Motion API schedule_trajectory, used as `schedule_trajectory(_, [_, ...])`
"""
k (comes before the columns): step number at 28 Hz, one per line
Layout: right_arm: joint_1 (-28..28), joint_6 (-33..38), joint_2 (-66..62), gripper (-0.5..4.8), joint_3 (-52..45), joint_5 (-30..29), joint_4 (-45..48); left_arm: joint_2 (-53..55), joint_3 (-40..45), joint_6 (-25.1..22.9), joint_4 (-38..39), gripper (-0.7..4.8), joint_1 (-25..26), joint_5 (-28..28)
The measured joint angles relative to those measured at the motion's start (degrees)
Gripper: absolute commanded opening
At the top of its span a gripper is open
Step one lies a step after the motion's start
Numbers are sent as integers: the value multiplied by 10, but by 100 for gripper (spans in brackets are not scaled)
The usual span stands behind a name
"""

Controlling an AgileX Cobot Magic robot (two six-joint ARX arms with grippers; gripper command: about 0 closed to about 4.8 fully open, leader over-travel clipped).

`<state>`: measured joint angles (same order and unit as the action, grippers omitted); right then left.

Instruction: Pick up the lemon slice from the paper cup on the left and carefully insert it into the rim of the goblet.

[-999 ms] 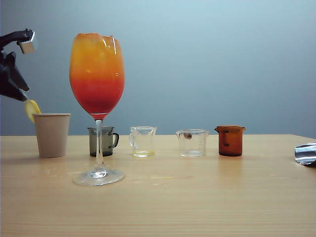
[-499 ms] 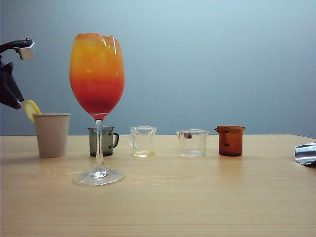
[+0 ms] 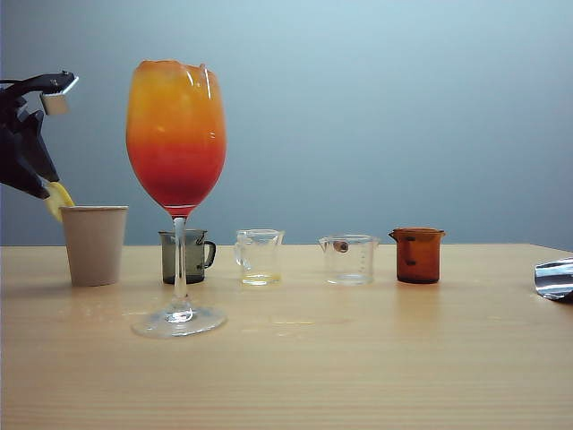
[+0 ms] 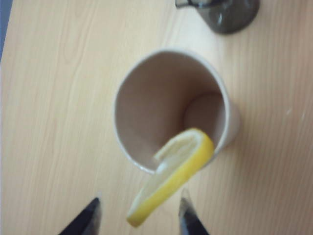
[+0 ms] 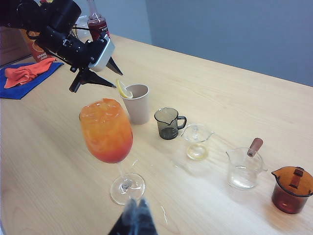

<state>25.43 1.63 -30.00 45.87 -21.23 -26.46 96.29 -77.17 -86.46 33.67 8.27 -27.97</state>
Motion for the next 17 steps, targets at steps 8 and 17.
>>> schedule_trajectory(8, [0, 0, 0, -5, 0, 0, 0, 0, 0, -27, 0, 205, -3, 18])
schedule_trajectory(17, [0, 0, 0, -5, 0, 0, 0, 14, -1, -27, -2, 202, -14, 25])
